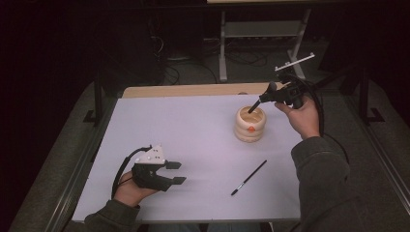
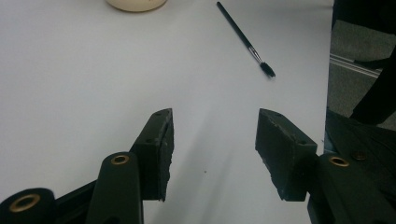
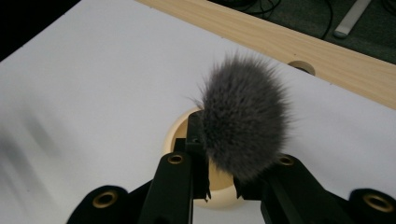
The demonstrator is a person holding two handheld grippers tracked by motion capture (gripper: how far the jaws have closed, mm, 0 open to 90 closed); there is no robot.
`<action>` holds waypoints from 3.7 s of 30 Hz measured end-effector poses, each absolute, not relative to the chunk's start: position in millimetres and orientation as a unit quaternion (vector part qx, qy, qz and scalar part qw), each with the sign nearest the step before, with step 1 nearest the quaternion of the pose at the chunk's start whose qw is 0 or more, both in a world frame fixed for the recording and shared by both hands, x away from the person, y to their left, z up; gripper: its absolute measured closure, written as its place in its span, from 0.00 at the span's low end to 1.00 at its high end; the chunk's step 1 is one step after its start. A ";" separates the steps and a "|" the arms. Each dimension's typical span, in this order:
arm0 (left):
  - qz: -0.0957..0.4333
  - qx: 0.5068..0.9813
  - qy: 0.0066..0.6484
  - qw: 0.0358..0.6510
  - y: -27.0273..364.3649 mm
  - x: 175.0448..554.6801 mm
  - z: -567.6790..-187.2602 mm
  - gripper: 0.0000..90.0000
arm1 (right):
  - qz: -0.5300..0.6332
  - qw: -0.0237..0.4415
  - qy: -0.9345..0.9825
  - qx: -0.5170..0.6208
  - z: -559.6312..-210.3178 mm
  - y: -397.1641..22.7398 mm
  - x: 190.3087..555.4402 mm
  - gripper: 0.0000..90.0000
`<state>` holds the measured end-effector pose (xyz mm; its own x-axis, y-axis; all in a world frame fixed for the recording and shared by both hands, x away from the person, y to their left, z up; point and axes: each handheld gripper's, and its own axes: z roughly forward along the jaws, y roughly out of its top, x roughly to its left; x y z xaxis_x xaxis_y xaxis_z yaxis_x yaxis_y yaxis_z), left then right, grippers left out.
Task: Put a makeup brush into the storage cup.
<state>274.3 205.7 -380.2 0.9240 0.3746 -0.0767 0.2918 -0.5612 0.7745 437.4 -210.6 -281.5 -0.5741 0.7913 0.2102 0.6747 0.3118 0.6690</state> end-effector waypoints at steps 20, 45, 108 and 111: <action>0.052 0.884 0.187 0.424 207.0 275.4 -380.1 0.49 | 0.365 0.074 0.806 0.461 -300.3 -210.6 435.3 0.86; 0.052 0.886 0.194 0.418 204.2 275.6 -383.1 0.44 | 0.350 0.053 0.813 0.463 -330.5 -206.4 431.7 0.85; 0.062 0.877 0.220 0.423 213.6 281.7 -384.3 0.41 | 0.412 0.036 0.822 0.392 -354.8 -221.7 366.8 0.48; 0.061 0.876 0.223 0.423 212.6 280.9 -384.1 0.41 | 0.415 0.034 0.822 0.389 -357.0 -222.5 362.3 0.48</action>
